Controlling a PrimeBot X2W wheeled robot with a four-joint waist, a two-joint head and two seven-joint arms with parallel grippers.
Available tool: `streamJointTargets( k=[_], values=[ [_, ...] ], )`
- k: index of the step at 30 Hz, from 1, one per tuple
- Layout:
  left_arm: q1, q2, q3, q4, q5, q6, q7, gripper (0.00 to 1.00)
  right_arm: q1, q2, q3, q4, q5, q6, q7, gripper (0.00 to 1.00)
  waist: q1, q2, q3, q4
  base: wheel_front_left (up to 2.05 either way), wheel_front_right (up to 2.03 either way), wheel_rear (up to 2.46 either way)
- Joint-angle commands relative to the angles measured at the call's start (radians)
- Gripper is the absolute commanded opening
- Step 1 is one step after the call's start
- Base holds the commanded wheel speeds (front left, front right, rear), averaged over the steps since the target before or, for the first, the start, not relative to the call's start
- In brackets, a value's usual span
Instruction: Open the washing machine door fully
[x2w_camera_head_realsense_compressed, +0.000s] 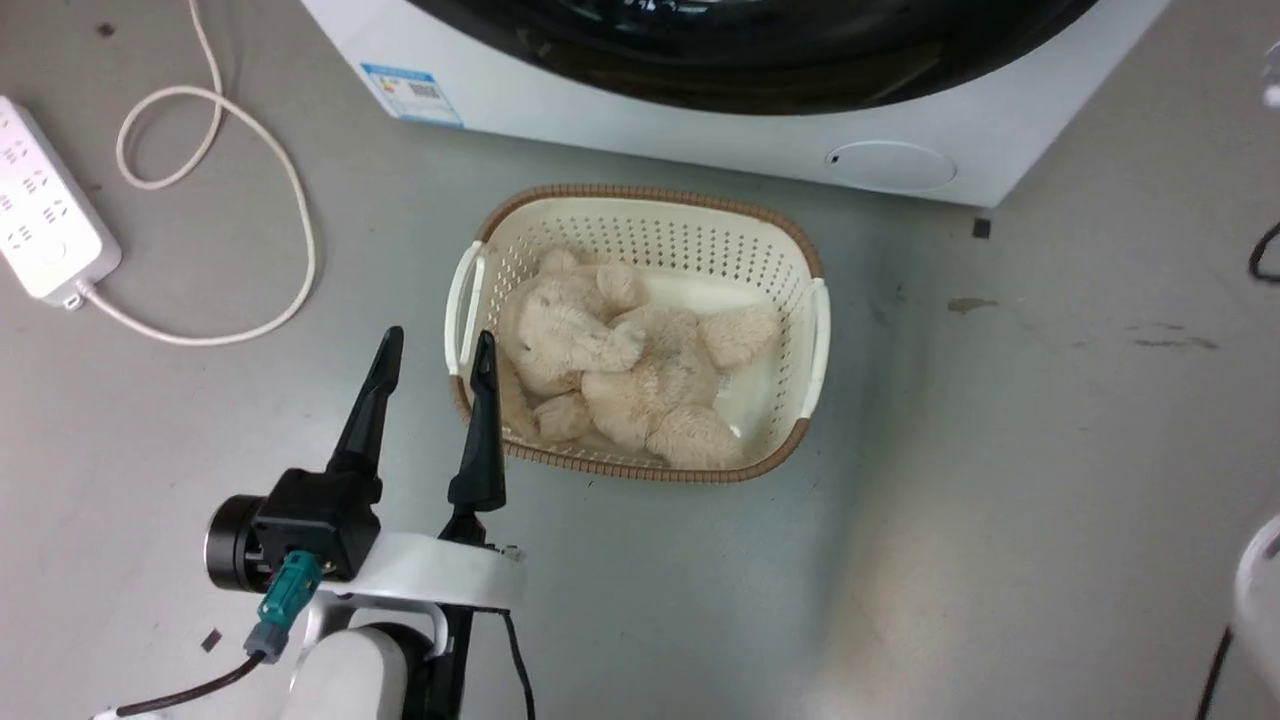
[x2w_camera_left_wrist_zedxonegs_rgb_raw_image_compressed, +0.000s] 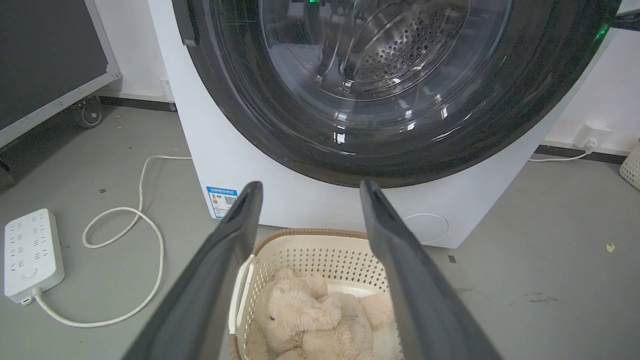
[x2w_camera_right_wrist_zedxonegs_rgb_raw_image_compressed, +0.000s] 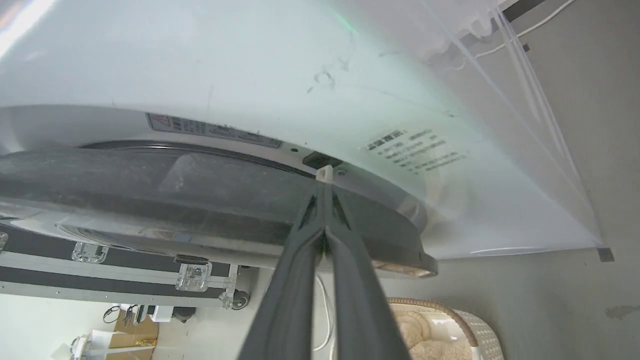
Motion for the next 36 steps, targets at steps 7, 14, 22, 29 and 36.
streamJointTargets(
  k=[7,14,22,29,36],
  values=[
    [-0.031,0.001,-0.011,-0.008,-0.014,0.013,-0.023,1.0,-0.167,-0.017,-0.082,0.117,0.049,0.0,0.095,0.0,-0.0001,0.0,0.048,0.015,0.0,0.0,0.0],
    [-0.05,0.001,-0.023,-0.01,-0.023,0.019,-0.038,1.0,-0.28,-0.018,-0.133,0.207,0.066,0.0,0.179,0.0,-0.0001,0.0,0.084,0.017,0.0,0.0,0.0],
    [-0.065,0.001,-0.021,-0.006,-0.037,0.026,-0.054,1.0,-0.314,-0.018,-0.171,0.263,0.08,0.0,0.294,0.0,-0.0001,0.0,0.094,0.017,0.0,0.0,0.0],
    [-0.057,0.001,-0.016,0.003,-0.043,0.027,-0.067,1.0,-0.25,0.003,-0.213,0.259,0.12,0.0,0.392,0.0,-0.0001,0.0,0.049,0.006,0.0,0.0,0.0],
    [-0.019,0.002,-0.012,0.029,-0.043,0.024,-0.082,1.0,-0.14,0.048,-0.243,0.24,0.18,-0.001,0.536,0.0,-0.0001,0.0,-0.039,-0.019,0.0,0.0,0.0]
  ],
)
